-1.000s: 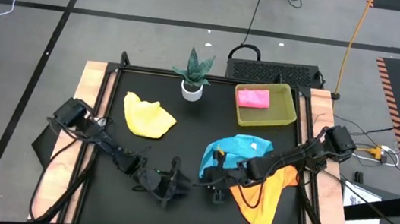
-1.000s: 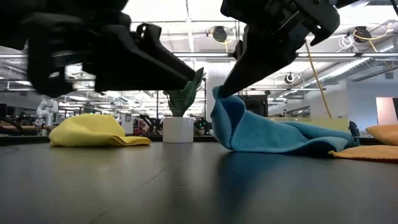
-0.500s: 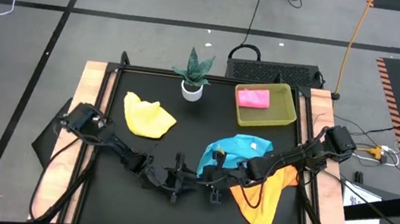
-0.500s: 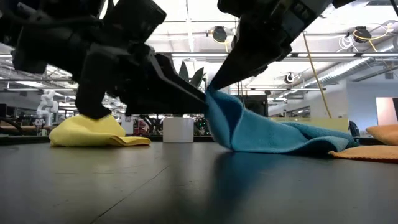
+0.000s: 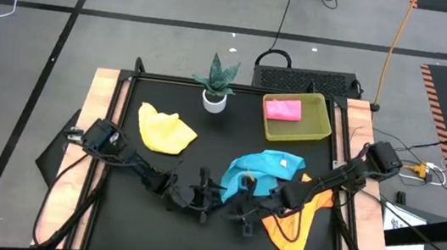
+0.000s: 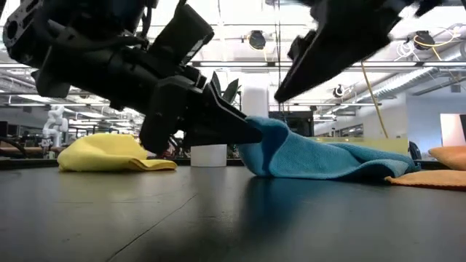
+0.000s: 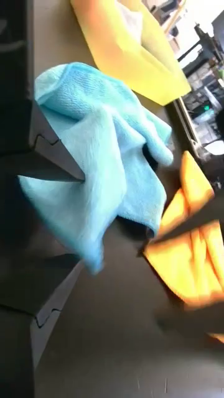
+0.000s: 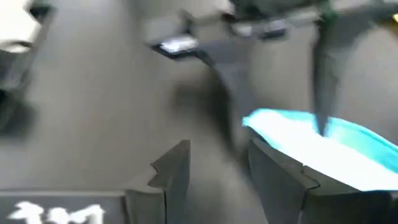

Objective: Fold microfiber towels
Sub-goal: Fold the blue microfiber cloth

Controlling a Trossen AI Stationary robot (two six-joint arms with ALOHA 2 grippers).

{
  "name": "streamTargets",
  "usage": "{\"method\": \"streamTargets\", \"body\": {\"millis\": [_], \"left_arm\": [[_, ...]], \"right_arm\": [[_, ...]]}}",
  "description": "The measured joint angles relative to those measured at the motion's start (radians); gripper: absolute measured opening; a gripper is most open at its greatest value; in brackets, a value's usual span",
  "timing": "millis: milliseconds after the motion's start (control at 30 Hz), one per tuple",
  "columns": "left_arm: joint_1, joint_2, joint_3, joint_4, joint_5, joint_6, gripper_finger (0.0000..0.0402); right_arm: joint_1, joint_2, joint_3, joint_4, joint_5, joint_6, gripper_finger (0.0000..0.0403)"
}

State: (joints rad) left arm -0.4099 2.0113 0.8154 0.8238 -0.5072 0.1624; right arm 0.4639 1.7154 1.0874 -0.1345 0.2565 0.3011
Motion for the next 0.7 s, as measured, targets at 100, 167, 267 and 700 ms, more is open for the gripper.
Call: {"method": "streamTargets", "body": {"millis": [100,167,267,700], "left_arm": [[0.008,0.000,0.000,-0.001,0.000,-0.001,0.0205],[0.013,0.000,0.000,-0.008,-0.001,-0.011,0.0204],[0.017,0.000,0.000,-0.003,-0.001,-0.012,0.0203],[-0.011,-0.047,0.000,0.085,-0.050,0.138,0.0020]], "right_arm": [[0.037,-0.024,0.001,-0.027,0.001,0.005,0.0160],[0.060,-0.032,0.001,-0.020,0.002,0.005,0.0158],[0.091,-0.033,0.001,-0.037,0.004,0.010,0.0156],[0.126,-0.044,-0.139,-0.148,0.110,0.297,0.0155]]}}
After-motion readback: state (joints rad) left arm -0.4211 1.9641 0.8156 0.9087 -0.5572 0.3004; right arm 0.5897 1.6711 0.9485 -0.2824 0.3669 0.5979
